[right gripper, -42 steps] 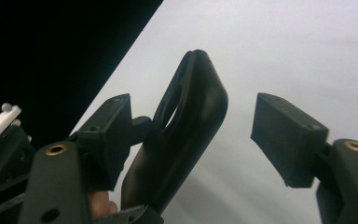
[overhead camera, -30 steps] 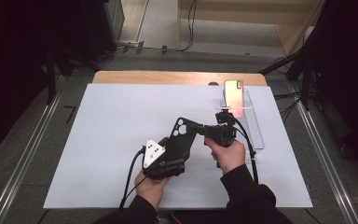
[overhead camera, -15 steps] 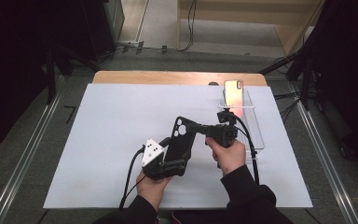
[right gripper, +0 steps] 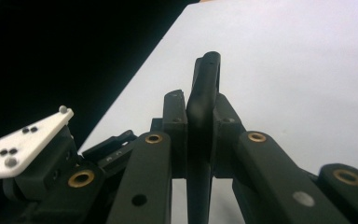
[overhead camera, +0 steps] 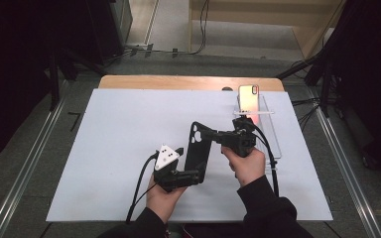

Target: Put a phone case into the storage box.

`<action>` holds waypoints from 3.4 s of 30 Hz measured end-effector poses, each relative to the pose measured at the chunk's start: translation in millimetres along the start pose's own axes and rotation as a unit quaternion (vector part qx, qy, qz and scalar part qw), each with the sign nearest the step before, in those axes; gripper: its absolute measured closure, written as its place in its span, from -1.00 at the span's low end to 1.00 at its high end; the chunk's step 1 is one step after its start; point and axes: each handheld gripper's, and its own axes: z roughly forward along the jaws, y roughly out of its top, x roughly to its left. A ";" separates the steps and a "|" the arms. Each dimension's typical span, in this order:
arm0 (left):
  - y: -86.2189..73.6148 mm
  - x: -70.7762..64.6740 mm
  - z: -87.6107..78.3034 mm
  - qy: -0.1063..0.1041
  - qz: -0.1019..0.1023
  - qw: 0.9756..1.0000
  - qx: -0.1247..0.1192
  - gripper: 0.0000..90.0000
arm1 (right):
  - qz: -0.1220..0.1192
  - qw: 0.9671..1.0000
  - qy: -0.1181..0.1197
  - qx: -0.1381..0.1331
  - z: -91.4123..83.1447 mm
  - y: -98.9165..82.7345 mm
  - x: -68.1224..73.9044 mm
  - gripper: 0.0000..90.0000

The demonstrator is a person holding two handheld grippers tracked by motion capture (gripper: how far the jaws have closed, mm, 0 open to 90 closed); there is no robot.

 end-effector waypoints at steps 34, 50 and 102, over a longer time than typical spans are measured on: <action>50.7 38.3 -20.5 -0.147 0.063 0.979 0.123 -0.59 | -0.179 0.982 0.047 0.029 -25.0 -6.7 2.5 0.73; 69.4 58.0 -19.2 -0.199 0.094 0.967 0.125 -0.58 | -0.224 0.969 0.086 0.056 -19.5 -9.2 -3.7 0.73; 88.4 55.0 -21.9 -0.294 0.118 0.932 0.178 0.72 | -0.231 0.959 0.155 0.051 -8.6 -9.6 -0.6 0.22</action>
